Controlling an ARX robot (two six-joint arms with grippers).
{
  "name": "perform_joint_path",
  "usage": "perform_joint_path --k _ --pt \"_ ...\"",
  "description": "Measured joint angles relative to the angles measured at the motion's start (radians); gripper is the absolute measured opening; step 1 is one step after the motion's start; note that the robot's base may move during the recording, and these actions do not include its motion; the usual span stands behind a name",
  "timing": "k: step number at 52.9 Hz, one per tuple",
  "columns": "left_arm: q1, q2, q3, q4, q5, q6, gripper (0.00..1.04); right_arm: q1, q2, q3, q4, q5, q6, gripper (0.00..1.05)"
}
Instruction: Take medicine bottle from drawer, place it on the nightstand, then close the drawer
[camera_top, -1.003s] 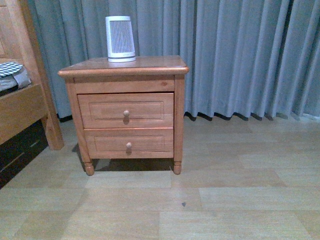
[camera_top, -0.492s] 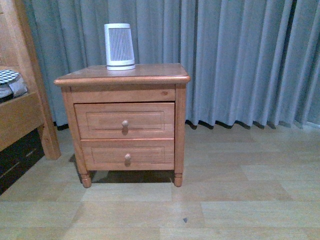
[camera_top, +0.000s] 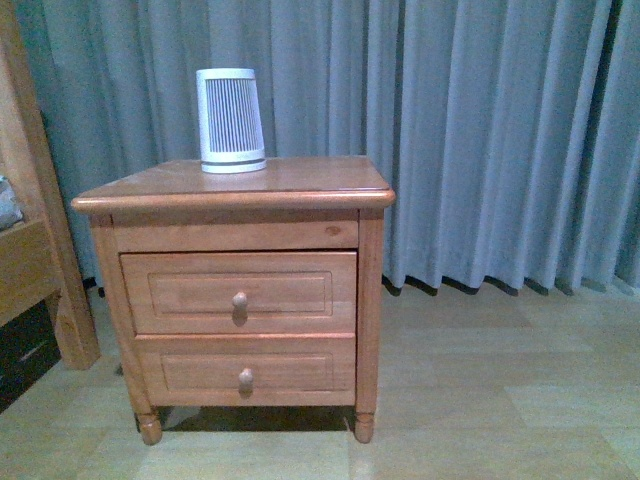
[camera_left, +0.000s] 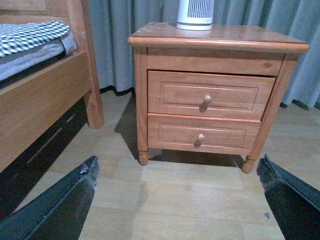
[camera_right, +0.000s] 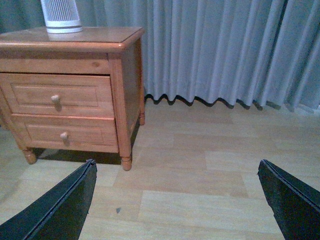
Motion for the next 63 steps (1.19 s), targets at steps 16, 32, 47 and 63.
perform_joint_path --k 16,32,47,63 --pt "0.017 0.025 0.017 -0.047 0.059 -0.035 0.98 0.000 0.000 0.000 0.000 0.000 0.000 0.98" --pt "-0.052 0.934 0.541 0.275 0.106 -0.129 0.98 0.000 0.000 0.000 0.000 0.000 0.000 0.98" --pt "-0.179 1.575 0.820 0.489 -0.019 -0.053 0.98 0.000 0.000 0.000 0.000 0.000 0.000 0.98" --pt "-0.224 2.038 1.093 0.559 -0.058 -0.033 0.98 0.000 0.000 0.000 0.000 0.000 0.000 0.98"
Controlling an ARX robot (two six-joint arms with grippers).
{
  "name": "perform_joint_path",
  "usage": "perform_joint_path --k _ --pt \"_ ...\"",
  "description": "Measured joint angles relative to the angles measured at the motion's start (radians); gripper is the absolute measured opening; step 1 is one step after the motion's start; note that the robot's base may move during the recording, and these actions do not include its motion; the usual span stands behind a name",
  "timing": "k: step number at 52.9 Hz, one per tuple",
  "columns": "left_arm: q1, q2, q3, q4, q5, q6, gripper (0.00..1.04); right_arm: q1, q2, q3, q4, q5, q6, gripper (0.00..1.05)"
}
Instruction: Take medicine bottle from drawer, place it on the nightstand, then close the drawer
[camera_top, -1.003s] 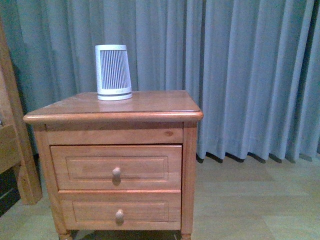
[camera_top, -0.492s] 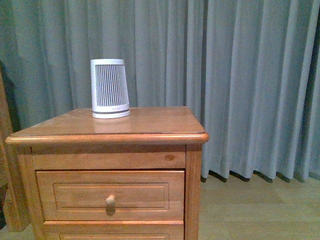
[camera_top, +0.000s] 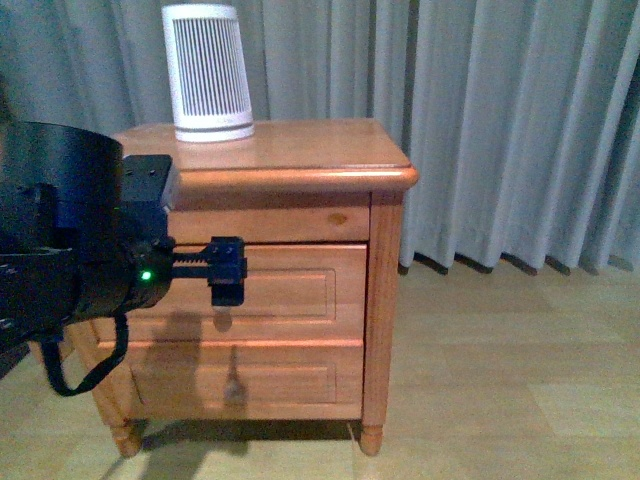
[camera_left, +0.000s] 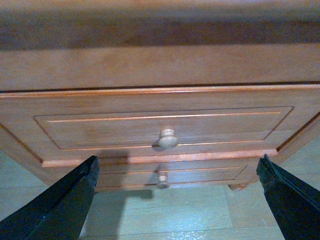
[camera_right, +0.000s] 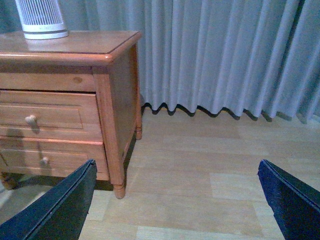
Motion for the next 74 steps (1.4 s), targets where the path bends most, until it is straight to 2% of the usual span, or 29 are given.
perform_joint_path --k 19,51,74 --pt "-0.040 0.269 0.239 0.023 -0.050 -0.025 0.98 0.000 0.000 0.000 0.000 0.000 0.000 0.98" --pt "-0.033 0.428 0.373 0.021 -0.091 -0.032 0.98 0.000 0.000 0.000 0.000 0.000 0.000 0.98" --pt "-0.008 0.441 0.394 0.020 -0.091 -0.005 0.33 0.000 0.000 0.000 0.000 0.000 0.000 0.98"
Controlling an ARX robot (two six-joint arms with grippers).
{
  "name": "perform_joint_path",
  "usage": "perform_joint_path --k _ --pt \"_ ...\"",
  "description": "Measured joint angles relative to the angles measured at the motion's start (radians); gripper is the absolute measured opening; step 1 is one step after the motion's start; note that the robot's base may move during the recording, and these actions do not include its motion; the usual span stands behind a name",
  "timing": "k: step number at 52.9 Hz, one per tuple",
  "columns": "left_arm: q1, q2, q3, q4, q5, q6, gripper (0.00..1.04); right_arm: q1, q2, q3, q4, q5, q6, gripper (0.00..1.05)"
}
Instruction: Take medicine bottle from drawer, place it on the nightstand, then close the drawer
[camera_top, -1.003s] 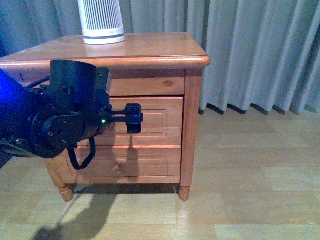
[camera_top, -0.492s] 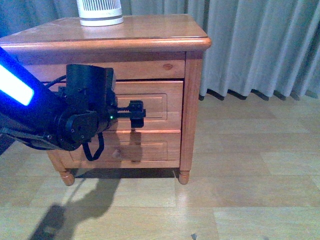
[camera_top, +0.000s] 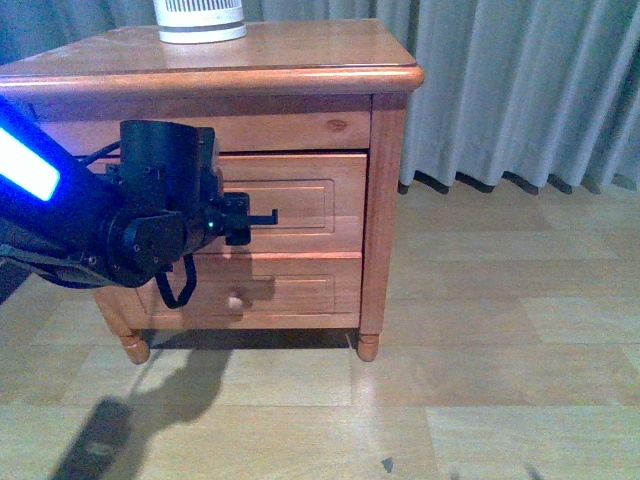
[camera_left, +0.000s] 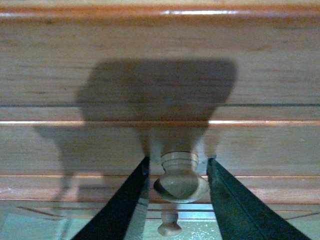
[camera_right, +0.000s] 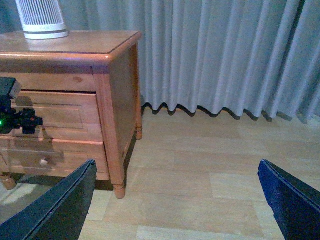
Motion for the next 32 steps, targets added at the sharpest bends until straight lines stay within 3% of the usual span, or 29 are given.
perform_joint_path --k 4,15,32 --pt "0.000 0.000 -0.016 0.019 -0.001 0.002 0.27 0.000 0.000 0.000 0.000 0.000 0.000 0.98" --pt "0.001 -0.048 -0.143 0.106 -0.003 -0.002 0.25 0.000 0.000 0.000 0.000 0.000 0.000 0.98" --pt "-0.035 -0.224 -0.633 0.385 -0.031 -0.067 0.25 0.000 0.000 0.000 0.000 0.000 0.000 0.98"
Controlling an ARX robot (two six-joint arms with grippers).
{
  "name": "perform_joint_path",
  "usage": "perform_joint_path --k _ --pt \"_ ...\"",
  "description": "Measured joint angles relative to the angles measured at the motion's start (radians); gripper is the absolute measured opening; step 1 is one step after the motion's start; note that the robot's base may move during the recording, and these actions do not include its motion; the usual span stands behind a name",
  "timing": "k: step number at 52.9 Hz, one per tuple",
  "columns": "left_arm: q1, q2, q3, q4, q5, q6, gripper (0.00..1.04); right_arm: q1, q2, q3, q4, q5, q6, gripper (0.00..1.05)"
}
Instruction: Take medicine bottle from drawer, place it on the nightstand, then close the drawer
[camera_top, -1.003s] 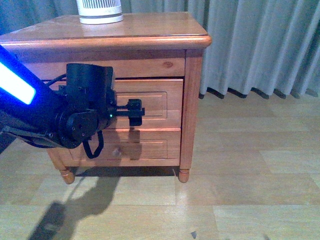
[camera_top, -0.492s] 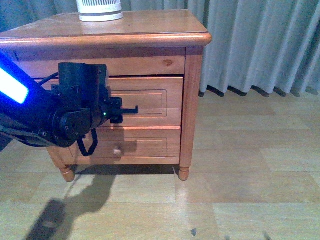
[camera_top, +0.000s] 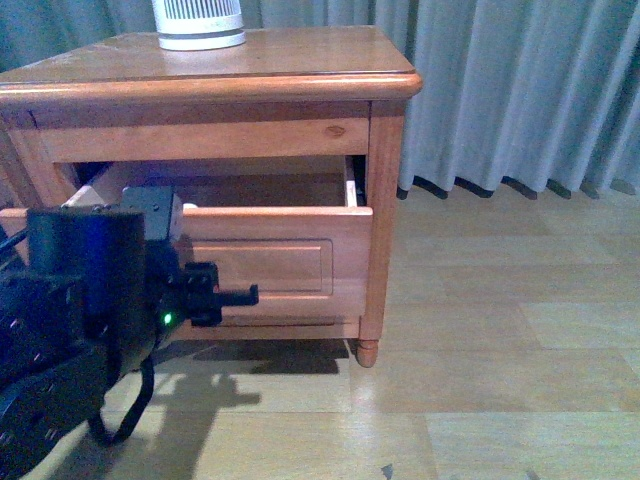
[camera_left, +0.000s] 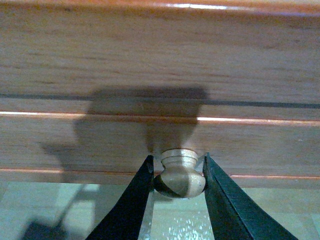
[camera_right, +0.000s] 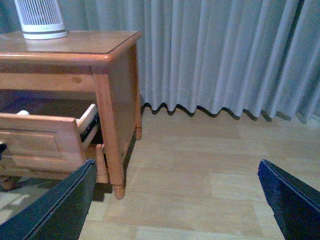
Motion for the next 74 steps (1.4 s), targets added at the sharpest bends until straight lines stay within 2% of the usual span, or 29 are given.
perform_joint_path --k 10,23,35,46,50,56,62,67,68,69,71,74 --pt "-0.034 -0.079 -0.226 0.106 -0.032 -0.058 0.25 0.000 0.000 0.000 0.000 0.000 0.000 0.98" --pt "-0.087 -0.176 -0.419 0.157 -0.050 -0.132 0.26 0.000 0.000 0.000 0.000 0.000 0.000 0.98" --pt "-0.078 -0.233 -0.507 0.065 -0.086 -0.149 0.59 0.000 0.000 0.000 0.000 0.000 0.000 0.98" --pt "-0.024 -0.432 -0.508 -0.124 -0.090 -0.121 0.92 0.000 0.000 0.000 0.000 0.000 0.000 0.98" --pt "-0.015 -0.535 -0.508 -0.213 -0.073 -0.109 1.00 0.000 0.000 0.000 0.000 0.000 0.000 0.98" --pt "-0.002 -0.829 -0.497 -0.455 -0.001 -0.071 0.98 0.000 0.000 0.000 0.000 0.000 0.000 0.98" --pt "0.021 -1.196 -0.448 -0.709 0.136 -0.034 0.98 0.000 0.000 0.000 0.000 0.000 0.000 0.98" --pt "0.024 -1.423 -0.436 -0.851 0.241 -0.032 0.98 0.000 0.000 0.000 0.000 0.000 0.000 0.98" --pt "0.022 -1.474 -0.436 -0.870 0.236 -0.029 0.97 0.000 0.000 0.000 0.000 0.000 0.000 0.98" --pt "-0.005 -1.545 -0.455 -0.832 0.132 -0.005 0.92 0.000 0.000 0.000 0.000 0.000 0.000 0.98" --pt "-0.032 -1.637 -0.474 -0.826 0.015 0.027 0.85 0.000 0.000 0.000 0.000 0.000 0.000 0.98" --pt "-0.062 -1.756 -0.496 -0.885 -0.098 0.049 0.77 0.000 0.000 0.000 0.000 0.000 0.000 0.98"
